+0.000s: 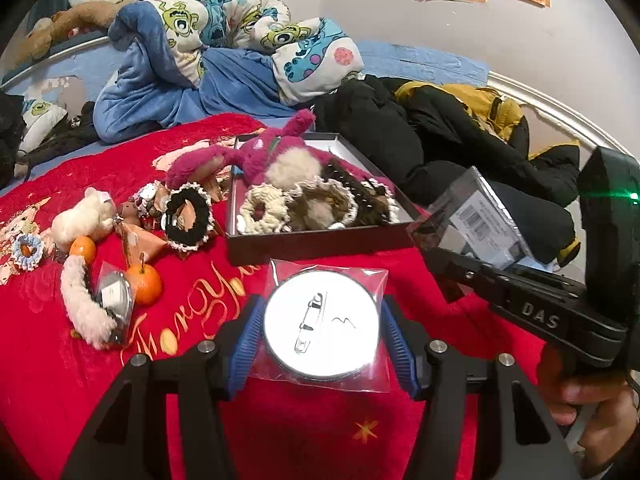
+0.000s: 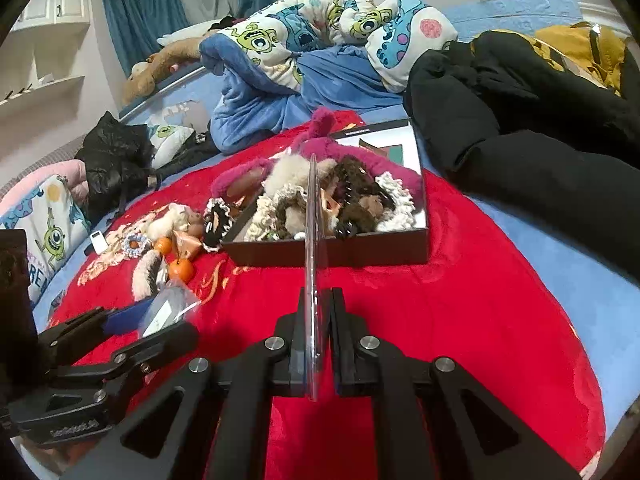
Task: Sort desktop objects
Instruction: 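Lift and carry the badge bag with left tool while right carries the black bag to the box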
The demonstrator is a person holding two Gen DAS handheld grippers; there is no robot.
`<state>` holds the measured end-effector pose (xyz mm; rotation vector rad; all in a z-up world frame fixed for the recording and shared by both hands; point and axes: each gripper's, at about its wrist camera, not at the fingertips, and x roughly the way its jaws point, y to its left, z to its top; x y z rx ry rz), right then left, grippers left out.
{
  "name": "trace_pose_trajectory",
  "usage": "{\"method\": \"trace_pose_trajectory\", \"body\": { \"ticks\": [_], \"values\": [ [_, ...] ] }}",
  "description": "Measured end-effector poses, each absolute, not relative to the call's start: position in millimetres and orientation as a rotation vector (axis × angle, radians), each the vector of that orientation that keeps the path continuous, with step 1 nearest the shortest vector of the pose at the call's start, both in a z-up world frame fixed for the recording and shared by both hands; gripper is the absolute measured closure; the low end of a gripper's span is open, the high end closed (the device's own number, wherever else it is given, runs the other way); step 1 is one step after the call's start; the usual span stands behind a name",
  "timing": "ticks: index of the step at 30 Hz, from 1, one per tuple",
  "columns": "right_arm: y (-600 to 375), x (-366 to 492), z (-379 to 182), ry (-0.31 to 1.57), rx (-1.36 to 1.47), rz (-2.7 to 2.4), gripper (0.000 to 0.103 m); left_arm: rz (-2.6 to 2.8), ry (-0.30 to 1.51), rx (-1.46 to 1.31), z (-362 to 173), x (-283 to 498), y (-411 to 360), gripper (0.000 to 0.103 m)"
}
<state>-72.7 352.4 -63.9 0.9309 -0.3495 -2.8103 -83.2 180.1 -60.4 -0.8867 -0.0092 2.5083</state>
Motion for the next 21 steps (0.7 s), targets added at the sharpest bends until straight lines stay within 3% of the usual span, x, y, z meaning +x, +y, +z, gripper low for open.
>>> {"method": "trace_pose_trajectory", "body": {
  "ticks": [21],
  "values": [
    [362.2, -160.6, -79.5, -0.425, 1.034, -2.798, 0.094, 2.463, -0.051, -0.982, -69.8, -208.2, 213.3, 0.043]
  ]
}}
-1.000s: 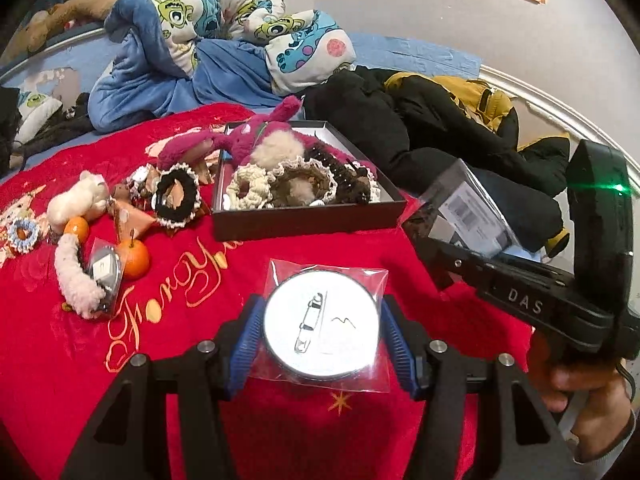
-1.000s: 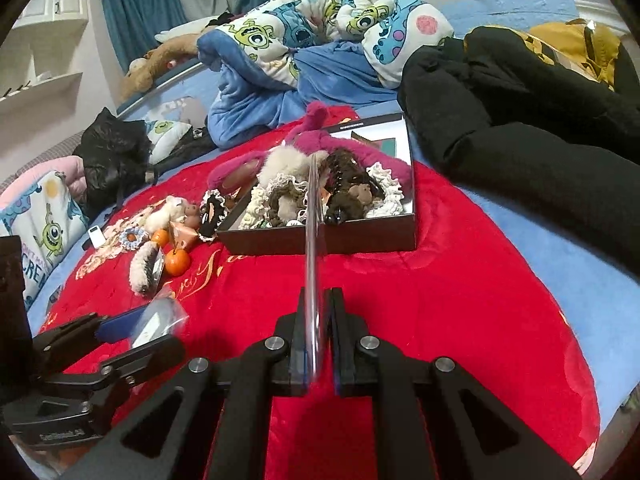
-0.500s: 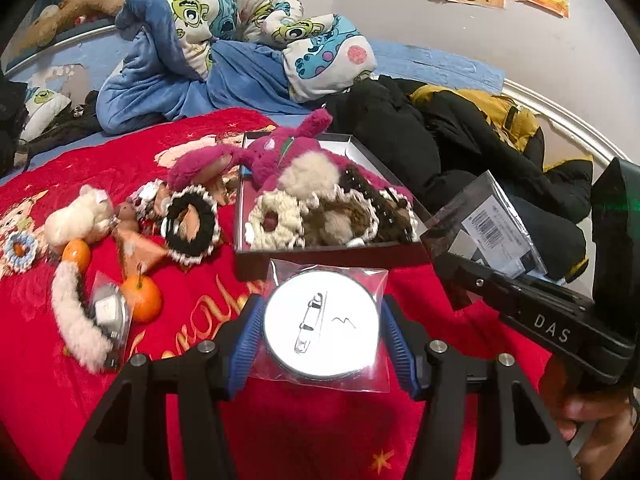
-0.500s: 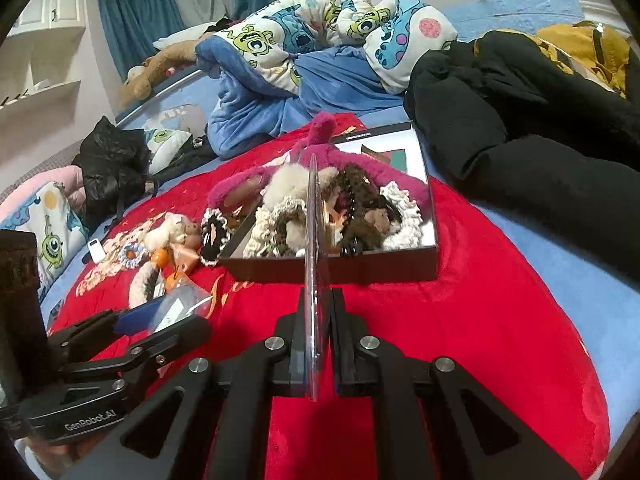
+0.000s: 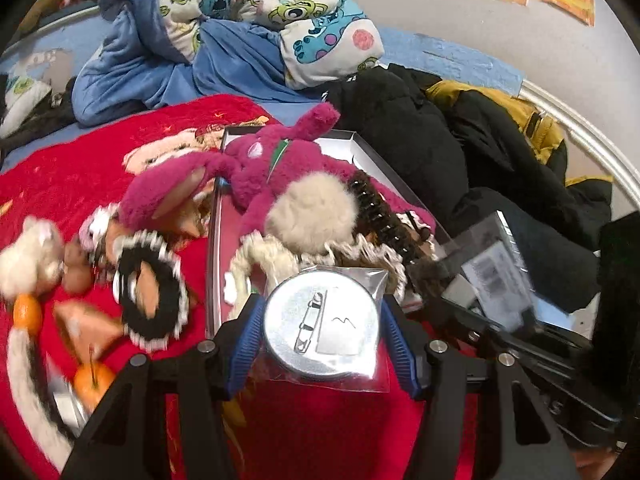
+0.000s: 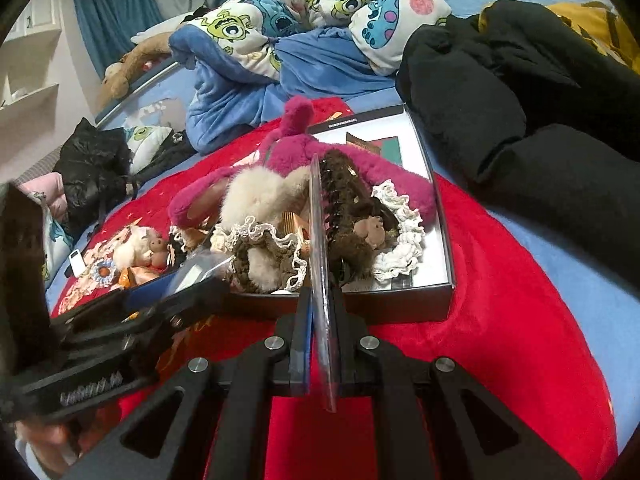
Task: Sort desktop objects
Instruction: 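Lift and carry the badge bag with left tool while right carries the black bag to the box, then lower the black bag into the box and open right gripper while left releases the badge bag there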
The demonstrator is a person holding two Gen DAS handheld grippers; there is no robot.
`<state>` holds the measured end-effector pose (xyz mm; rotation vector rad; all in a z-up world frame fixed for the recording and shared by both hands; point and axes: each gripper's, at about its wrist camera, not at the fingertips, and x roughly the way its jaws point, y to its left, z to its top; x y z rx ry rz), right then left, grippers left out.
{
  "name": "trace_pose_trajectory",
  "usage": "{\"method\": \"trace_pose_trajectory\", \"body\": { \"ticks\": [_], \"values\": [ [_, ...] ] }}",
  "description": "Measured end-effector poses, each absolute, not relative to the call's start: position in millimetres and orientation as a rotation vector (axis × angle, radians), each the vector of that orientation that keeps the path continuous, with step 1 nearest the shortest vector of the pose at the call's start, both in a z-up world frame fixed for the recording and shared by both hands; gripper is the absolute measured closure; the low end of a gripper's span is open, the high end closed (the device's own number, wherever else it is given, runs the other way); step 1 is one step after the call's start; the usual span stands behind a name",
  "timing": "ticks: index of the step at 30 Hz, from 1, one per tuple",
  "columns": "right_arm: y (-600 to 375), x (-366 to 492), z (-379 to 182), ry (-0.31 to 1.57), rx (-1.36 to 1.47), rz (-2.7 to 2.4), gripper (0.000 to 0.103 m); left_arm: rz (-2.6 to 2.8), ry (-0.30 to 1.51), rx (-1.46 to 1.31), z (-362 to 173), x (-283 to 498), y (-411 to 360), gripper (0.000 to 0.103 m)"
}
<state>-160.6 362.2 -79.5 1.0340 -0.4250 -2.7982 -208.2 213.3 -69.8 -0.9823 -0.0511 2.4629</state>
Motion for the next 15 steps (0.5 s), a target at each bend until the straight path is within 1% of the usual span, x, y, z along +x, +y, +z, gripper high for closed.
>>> {"method": "trace_pose_trajectory", "body": {
  "ticks": [3, 8, 12, 15],
  "values": [
    [368.1, -162.3, -77.4, -0.466, 1.021, -2.789, 0.094, 2.471, -0.030, -0.975, -69.1, -217.9, 219.5, 0.043],
    [372.7, -176.6, -72.8, -0.451, 1.022, -2.811, 0.094, 2.482, -0.048, -0.959, -72.5, -233.8, 217.7, 0.043],
    [369.3, -199.6, -74.4, -0.392, 1.060, -2.799, 0.094, 2.442, -0.102, -0.977, -79.8, -248.0, 213.1, 0.043],
    [369.5, -214.7, -74.1, -0.357, 1.080, -2.802, 0.094, 2.442, -0.092, -0.976, -83.0, -261.1, 215.3, 0.043]
  ]
}}
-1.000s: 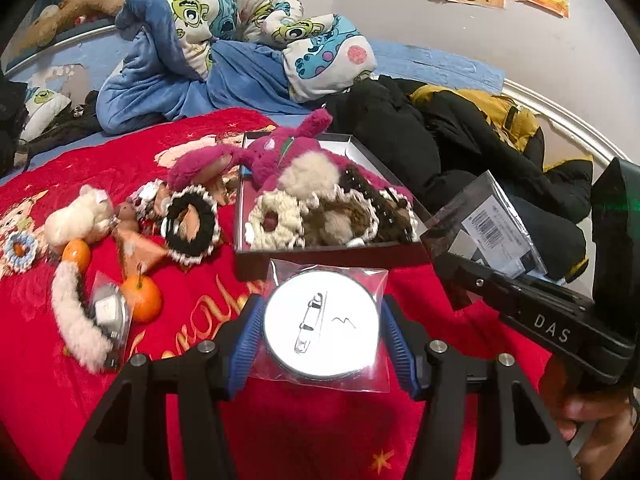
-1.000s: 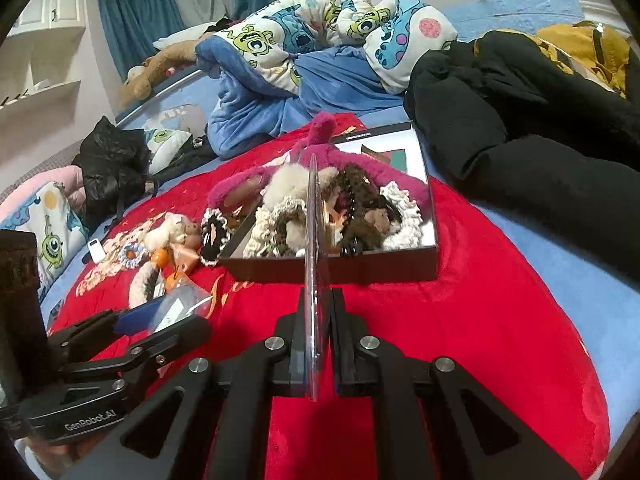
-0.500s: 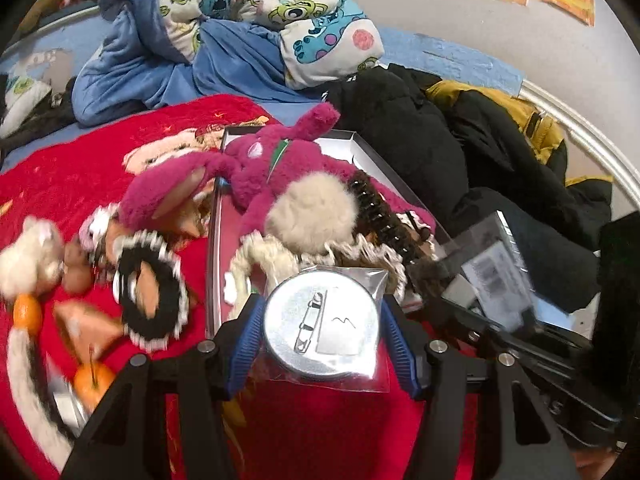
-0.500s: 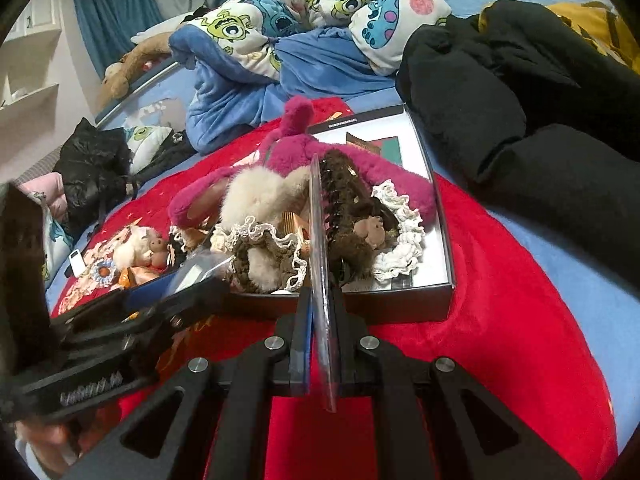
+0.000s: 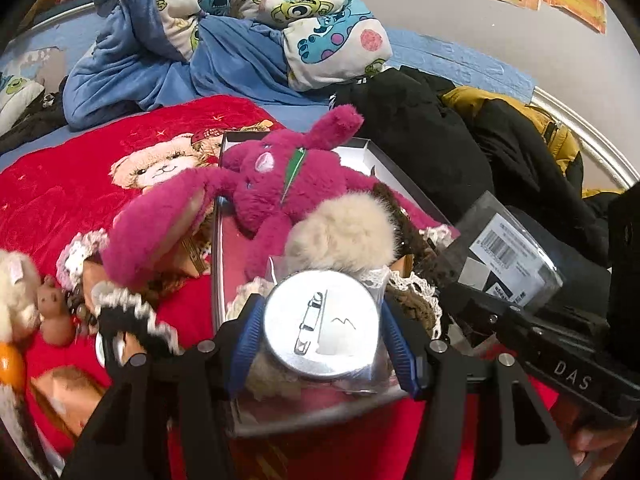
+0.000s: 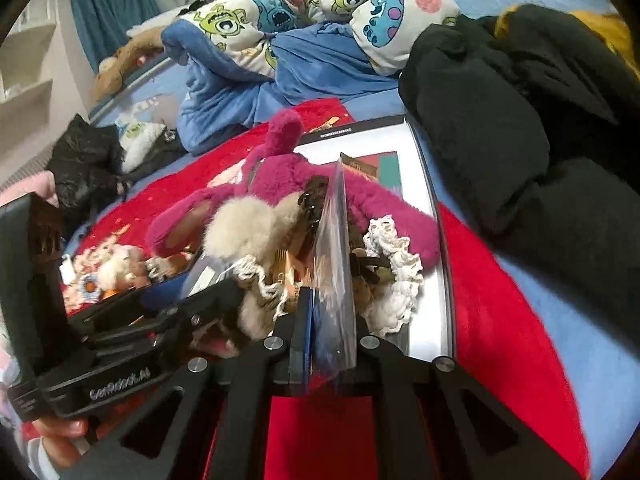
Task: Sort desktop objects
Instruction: 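Lower the black bag into the box and open right gripper while left releases the badge bag there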
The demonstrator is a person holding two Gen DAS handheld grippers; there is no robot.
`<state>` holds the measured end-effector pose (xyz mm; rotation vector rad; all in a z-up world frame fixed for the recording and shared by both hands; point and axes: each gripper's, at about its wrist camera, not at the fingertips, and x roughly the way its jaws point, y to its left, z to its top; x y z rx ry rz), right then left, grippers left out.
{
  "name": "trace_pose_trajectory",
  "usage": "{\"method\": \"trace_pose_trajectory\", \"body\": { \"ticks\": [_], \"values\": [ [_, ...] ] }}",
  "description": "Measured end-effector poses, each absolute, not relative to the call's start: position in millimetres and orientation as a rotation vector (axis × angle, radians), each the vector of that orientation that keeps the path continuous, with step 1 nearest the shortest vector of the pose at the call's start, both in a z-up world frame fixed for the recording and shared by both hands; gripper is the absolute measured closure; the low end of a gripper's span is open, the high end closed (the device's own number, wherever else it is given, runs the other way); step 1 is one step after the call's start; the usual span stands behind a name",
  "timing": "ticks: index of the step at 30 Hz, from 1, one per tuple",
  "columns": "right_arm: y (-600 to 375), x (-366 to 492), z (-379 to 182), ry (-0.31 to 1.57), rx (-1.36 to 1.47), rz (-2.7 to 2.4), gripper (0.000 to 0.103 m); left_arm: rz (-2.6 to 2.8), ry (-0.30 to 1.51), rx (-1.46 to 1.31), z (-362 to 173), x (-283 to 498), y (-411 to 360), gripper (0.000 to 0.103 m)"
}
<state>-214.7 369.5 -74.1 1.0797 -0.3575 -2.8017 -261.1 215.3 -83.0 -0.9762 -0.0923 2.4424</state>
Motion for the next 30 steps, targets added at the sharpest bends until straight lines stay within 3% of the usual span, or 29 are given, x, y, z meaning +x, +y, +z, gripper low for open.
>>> {"method": "trace_pose_trajectory", "body": {
  "ticks": [12, 27, 30],
  "values": [
    [378.0, -265.0, -84.4, -0.284, 1.077, -2.841, 0.095, 2.458, -0.084, -0.925, -87.9, -295.1, 220.3, 0.043],
    [346.8, -217.9, -94.9, -0.153, 0.964, -2.908, 0.095, 2.460, -0.087, -0.862, -92.0, -259.2, 211.0, 0.043],
    [351.5, -206.9, -89.4, -0.171, 0.885, -2.981, 0.091, 2.471, -0.067, -0.861, -92.1, -256.7, 213.4, 0.043]
  ]
}}
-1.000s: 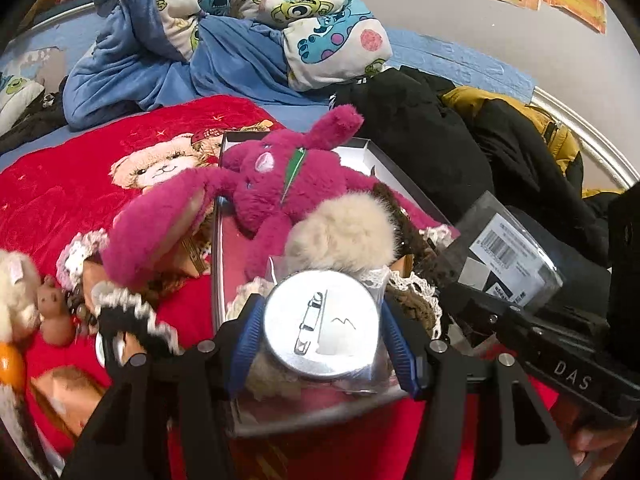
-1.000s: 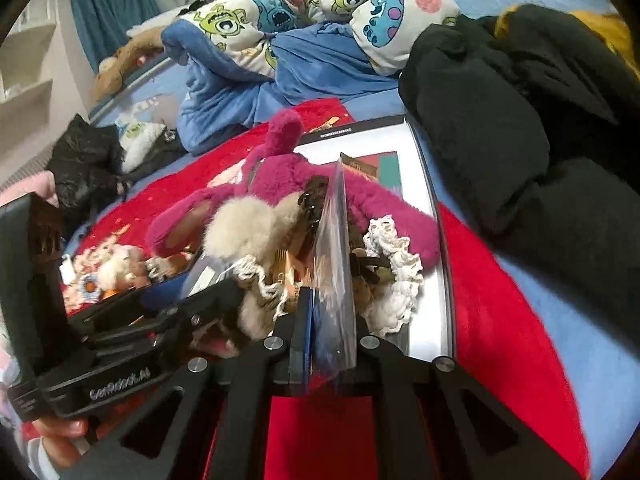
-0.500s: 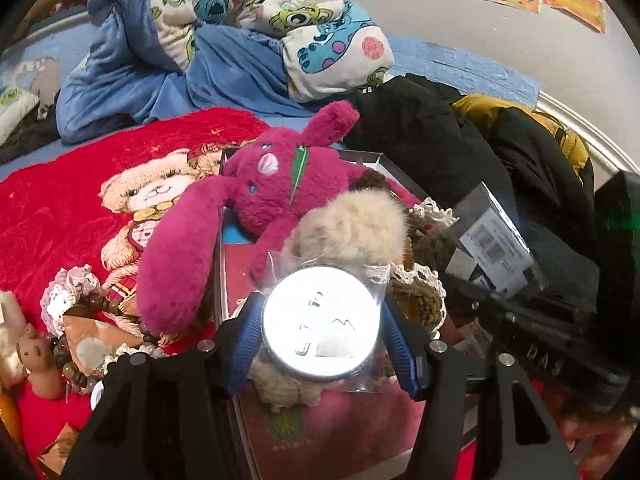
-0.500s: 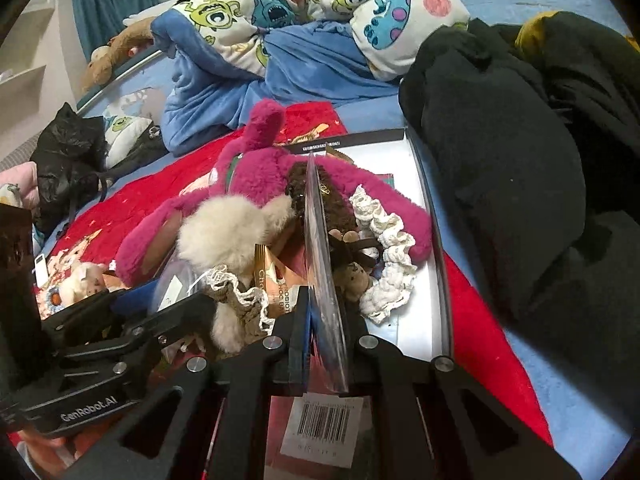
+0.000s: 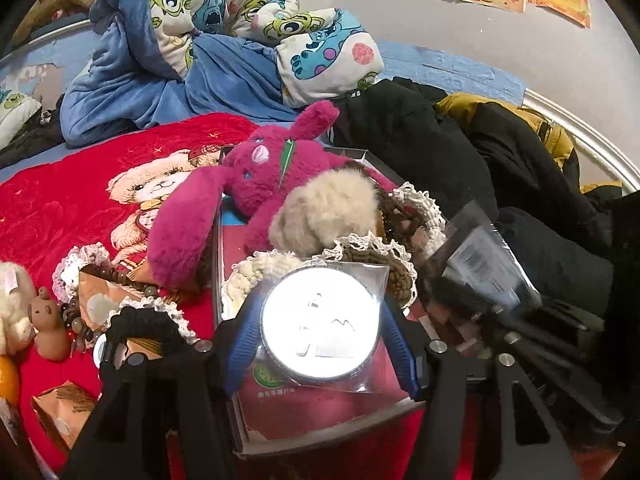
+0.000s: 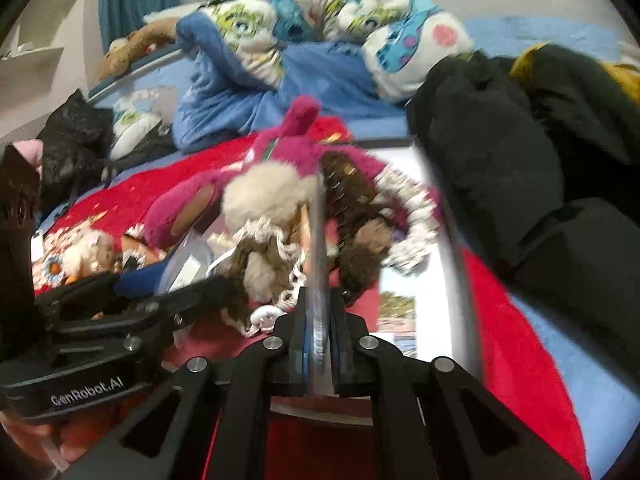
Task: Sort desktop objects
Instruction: 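Lower the black bag into the box and open right gripper while left releases the badge bag there, then move both tools back from the box toward the items on the blanket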
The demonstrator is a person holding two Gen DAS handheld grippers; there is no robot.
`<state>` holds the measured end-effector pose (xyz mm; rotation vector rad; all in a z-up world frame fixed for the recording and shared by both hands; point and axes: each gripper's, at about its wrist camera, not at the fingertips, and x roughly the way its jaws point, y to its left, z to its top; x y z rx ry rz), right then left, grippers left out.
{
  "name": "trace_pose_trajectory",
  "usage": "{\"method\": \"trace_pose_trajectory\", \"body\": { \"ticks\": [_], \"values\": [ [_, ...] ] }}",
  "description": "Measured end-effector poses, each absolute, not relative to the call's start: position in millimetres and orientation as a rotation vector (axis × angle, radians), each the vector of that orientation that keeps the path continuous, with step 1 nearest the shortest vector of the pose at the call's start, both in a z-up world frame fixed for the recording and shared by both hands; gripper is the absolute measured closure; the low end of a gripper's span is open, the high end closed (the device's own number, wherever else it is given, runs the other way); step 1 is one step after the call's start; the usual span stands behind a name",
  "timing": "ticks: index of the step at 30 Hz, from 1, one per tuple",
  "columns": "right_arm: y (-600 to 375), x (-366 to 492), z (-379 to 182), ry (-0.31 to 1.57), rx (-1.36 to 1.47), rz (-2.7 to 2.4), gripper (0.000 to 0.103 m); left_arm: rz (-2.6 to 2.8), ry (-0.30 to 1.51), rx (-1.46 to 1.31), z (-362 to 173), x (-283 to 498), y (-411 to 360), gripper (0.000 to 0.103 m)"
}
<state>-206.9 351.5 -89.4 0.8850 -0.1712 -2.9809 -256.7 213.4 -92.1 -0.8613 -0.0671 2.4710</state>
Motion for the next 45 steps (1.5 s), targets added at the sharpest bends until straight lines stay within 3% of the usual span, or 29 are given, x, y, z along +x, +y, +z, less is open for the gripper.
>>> {"method": "trace_pose_trajectory", "body": {
  "ticks": [1, 3, 5, 10, 13, 15, 17, 18, 19, 20, 22, 26, 30, 41, 45],
  "values": [
    [354.2, -203.5, -88.9, -0.187, 0.870, -3.004, 0.091, 2.474, -0.063, -0.862, -92.0, -256.3, 213.8, 0.042],
    [362.0, -199.4, -89.2, -0.239, 0.848, -3.038, 0.081, 2.480, -0.050, -0.863, -91.6, -254.5, 215.4, 0.042],
    [368.4, -196.8, -89.4, -0.286, 0.833, -3.061, 0.063, 2.488, -0.032, -0.862, -91.6, -252.9, 217.2, 0.040],
    [376.1, -192.2, -85.7, -0.348, 0.772, -3.078, 0.063, 2.495, 0.007, -0.842, -91.4, -249.0, 221.1, 0.032],
    [376.9, -191.3, -84.5, -0.350, 0.757, -3.081, 0.062, 2.482, -0.003, -0.813, -87.9, -246.2, 220.4, 0.004],
    [376.9, -190.1, -83.9, -0.351, 0.751, -3.087, 0.060, 2.491, 0.008, -0.783, -84.9, -242.2, 221.1, 0.000],
    [380.8, -187.7, -83.0, -0.380, 0.737, -3.103, 0.046, 2.524, 0.020, -0.770, -83.5, -240.3, 220.8, 0.000],
    [383.7, -186.0, -82.3, -0.406, 0.720, -3.090, 0.044, 2.517, 0.003, -0.772, -83.6, -241.4, 219.1, 0.000],
    [384.7, -184.7, -81.5, -0.412, 0.717, -3.105, 0.035, 2.512, -0.013, -0.775, -83.7, -242.9, 217.2, 0.000],
    [386.0, -183.6, -81.1, -0.418, 0.722, -3.140, 0.018, 2.511, -0.030, -0.778, -83.8, -244.0, 215.0, 0.000],
    [393.5, -180.0, -80.7, -0.480, 0.723, -3.179, 0.000, 2.511, -0.057, -0.785, -83.0, -247.0, 211.3, 0.000],
    [400.5, -175.5, -78.3, -0.541, 0.696, -3.158, 0.000, 2.522, -0.030, -0.788, -82.9, -247.1, 213.9, 0.000],
    [390.3, -179.4, -76.0, -0.455, 0.753, -3.156, 0.000, 2.548, 0.006, -0.763, -80.7, -242.1, 215.0, 0.000],
    [370.6, -170.0, -59.6, -0.500, 0.734, -3.130, 0.000, 2.609, -0.139, -0.737, -68.3, -222.8, 171.7, 0.000],
    [344.9, -163.3, -48.6, -0.428, 0.704, -3.113, 0.000, 2.686, -0.099, -0.746, -64.1, -207.7, 148.3, 0.000]
  ]
}}
